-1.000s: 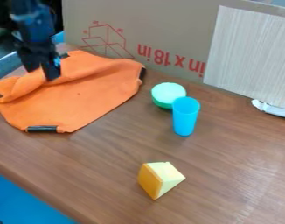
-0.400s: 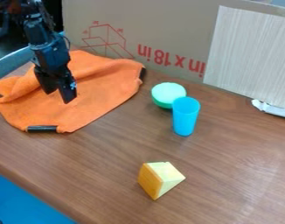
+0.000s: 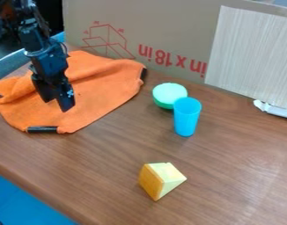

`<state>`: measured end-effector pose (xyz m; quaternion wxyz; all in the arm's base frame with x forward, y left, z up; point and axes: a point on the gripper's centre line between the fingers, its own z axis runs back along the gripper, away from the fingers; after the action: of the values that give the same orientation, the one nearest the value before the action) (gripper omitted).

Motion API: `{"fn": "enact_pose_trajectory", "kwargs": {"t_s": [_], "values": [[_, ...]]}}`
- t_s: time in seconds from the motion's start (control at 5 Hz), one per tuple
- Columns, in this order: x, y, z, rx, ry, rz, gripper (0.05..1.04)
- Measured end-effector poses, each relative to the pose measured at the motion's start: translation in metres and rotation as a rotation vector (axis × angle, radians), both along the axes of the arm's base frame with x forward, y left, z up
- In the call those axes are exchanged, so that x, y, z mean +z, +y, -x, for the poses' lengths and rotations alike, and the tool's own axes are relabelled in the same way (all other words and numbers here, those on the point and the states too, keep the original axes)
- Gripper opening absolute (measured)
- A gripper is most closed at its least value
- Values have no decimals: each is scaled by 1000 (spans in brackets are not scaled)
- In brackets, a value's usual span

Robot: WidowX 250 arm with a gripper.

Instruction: Pull the bottom right corner of the cloth next to the cheese

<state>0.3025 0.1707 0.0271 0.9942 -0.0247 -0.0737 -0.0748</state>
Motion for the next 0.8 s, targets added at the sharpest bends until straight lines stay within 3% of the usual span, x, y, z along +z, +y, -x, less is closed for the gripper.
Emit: {"fn": "enact_pose_trajectory", "kwargs": {"t_s": [0.8], "values": [[-10,-26,14,47,37,-15,998]]}}
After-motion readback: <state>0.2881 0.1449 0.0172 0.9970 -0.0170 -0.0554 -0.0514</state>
